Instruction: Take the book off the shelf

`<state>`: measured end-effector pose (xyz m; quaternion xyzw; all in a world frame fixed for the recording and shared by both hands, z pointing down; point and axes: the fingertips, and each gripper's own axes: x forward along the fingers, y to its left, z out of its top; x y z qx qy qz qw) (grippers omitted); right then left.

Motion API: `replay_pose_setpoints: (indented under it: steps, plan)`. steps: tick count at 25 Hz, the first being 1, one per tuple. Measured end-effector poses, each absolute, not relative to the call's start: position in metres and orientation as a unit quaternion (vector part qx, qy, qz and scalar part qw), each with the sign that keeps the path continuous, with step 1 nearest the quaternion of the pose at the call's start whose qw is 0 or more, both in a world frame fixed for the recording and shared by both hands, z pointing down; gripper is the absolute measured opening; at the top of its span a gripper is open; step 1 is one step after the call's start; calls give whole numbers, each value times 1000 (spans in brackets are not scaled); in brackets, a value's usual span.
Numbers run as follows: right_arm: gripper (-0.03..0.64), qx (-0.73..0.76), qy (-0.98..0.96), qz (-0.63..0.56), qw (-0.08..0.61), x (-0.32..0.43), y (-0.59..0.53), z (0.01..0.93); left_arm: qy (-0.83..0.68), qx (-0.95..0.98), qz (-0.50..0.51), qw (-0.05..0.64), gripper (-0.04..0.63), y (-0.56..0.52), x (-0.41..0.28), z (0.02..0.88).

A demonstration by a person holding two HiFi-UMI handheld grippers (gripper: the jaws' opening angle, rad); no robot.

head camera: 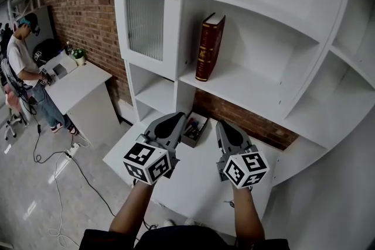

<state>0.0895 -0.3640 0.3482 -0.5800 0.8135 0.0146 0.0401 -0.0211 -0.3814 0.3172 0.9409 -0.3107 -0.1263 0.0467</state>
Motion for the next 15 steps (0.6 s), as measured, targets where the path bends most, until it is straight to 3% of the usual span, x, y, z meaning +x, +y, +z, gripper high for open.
replay_pose_setpoints:
  steps: [15]
  plan:
    - [20, -588, 808, 17, 36, 135, -374, 344, -311, 938, -140, 67, 17, -433, 22, 290]
